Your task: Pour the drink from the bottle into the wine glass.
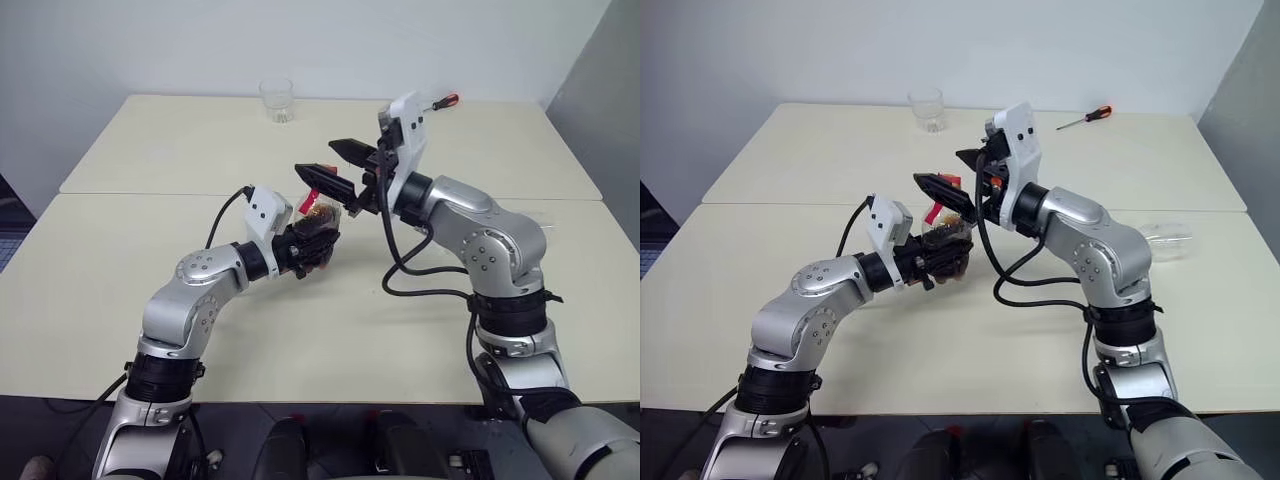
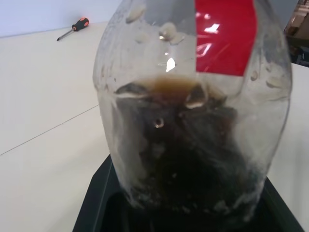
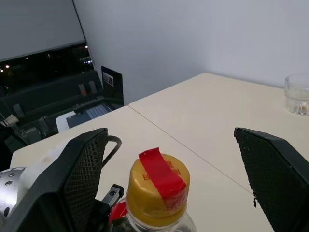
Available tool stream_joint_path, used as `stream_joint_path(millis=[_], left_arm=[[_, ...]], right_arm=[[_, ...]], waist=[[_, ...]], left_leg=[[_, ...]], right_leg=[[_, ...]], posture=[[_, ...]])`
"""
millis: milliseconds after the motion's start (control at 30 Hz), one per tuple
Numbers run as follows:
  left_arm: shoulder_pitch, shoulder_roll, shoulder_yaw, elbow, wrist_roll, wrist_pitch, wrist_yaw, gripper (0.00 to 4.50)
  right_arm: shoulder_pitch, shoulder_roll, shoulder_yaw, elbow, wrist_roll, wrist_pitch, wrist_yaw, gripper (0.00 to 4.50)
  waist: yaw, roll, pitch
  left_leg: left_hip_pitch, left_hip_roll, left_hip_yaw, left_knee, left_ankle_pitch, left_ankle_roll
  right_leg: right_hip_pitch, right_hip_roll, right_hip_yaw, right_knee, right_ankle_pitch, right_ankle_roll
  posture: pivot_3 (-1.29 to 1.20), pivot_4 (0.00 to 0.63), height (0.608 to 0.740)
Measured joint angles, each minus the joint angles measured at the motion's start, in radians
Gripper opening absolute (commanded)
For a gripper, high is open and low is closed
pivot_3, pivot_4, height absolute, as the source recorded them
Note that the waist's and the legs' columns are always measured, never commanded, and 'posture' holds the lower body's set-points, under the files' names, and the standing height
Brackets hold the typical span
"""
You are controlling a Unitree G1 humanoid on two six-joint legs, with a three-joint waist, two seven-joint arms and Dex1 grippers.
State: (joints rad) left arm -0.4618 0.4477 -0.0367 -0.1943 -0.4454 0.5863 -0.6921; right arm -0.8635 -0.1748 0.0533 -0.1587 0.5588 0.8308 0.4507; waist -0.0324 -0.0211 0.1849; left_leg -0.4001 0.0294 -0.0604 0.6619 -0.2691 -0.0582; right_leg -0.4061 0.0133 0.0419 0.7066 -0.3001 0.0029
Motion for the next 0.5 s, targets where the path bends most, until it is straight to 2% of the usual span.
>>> stream_joint_path(millis=[500], left_arm=[[-0.003,-0.007,-0.001,0.001,0.002,-0.006,0.0,1.82]], right_arm=[[0.019,-0.021,-0.017,-0.001,-0.018,0.018,-0.008,4.47]], waist=[[0.0,0.0,0.0]], left_leg=[[0.0,0.0,0.0,0.0,0.0,0.0]], right_leg=[[0.0,0.0,0.0,0.0,0.0,0.0]], posture=[[0.0,0.15,0.74]])
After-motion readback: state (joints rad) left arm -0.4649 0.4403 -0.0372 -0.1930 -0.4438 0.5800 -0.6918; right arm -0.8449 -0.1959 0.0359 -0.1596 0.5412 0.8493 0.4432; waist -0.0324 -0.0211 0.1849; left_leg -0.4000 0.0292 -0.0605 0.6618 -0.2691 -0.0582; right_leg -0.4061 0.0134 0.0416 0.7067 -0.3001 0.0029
